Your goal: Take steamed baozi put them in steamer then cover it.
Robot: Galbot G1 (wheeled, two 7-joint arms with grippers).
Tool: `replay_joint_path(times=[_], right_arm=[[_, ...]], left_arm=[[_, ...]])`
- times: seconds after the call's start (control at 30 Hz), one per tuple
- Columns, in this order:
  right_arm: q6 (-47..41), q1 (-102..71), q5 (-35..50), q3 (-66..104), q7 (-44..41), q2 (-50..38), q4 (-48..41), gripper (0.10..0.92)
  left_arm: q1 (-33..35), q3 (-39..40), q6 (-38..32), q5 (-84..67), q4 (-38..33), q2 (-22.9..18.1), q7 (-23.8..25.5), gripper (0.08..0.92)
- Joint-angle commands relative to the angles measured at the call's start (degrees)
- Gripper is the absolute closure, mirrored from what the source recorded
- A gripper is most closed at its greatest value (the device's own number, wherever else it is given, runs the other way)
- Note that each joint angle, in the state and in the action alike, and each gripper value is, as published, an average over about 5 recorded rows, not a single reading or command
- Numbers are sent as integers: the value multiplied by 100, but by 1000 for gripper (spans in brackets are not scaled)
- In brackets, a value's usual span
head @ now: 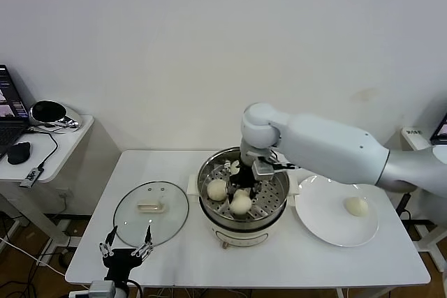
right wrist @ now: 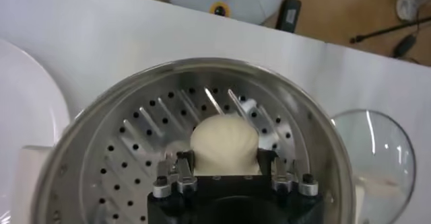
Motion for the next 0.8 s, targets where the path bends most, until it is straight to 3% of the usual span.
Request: replay_joint_path(times=[0.03,0.13,0.4,0.7,0.8], right_arm=[[90,-77,-89,-74,195,74,16,448],[5,-24,-41,-98,304,18,11,413],[-773,179,128,308,303,-498,-20,219],[-2904,812,1898,102,1036,-2234,-604,203],[-3761,873,2140,-33,836,-2869,-637,203]], left_arm=[[-14,33,-1,-2,55,-5,0,177],[-24,33,1,0,67,-4,2,177],[-34,12,8,-5,72,0,5,177],[-51,25,21,-44,105,96,18,177],[-24,18,21,-68,141,189,20,177]])
